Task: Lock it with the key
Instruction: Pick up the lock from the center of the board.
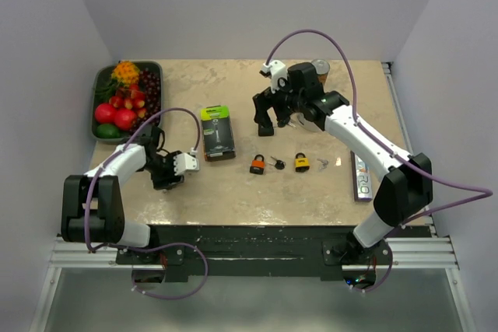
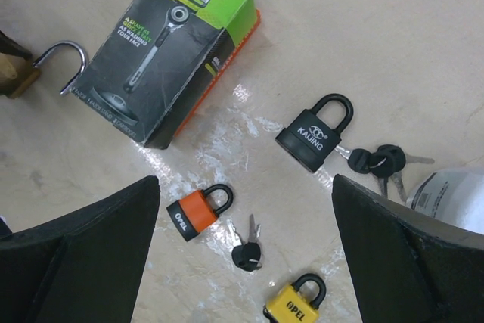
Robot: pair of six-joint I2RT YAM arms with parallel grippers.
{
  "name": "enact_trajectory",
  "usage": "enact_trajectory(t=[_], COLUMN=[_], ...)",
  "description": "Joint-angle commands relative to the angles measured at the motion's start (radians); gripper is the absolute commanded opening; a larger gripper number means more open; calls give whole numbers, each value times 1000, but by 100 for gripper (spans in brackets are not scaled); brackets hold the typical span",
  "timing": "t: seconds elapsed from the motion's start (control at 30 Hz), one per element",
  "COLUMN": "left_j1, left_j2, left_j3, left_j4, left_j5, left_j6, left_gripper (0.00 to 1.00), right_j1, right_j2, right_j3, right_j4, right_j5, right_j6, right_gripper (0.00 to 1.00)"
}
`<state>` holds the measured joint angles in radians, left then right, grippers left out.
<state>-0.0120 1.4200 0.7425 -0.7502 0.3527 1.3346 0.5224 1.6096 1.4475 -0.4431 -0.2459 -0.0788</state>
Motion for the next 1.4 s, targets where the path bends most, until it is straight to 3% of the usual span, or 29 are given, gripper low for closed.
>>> enact_trajectory(t=[0.0, 0.47, 0.6, 0.8, 1.1, 1.37], left_j1=[43, 64, 66, 66, 66, 66], left_j2=[-61, -207, -233, -306, -346, -388], left_j3=[69, 210, 294, 363, 429, 383], left_j4=[71, 156, 176, 218, 195, 247], left_j5=[88, 117, 91, 42, -6, 22], left_j6=[-207, -802, -1123, -1478, -1759, -1916], left_gripper=[0, 0, 0, 0, 0, 0], right_j1=[-1, -1, 21, 119, 318, 409], right_j2=[-8, -59, -57, -60, 82, 197], right_j3=[40, -22, -42, -128, -36, 51], right_j4=[0, 128, 234, 473, 645, 653], right_j5=[-70, -156, -159, -75, -24, 34], right_j6=[16, 169, 278, 456, 580, 614], right_gripper=[98, 99, 99, 98, 96, 89])
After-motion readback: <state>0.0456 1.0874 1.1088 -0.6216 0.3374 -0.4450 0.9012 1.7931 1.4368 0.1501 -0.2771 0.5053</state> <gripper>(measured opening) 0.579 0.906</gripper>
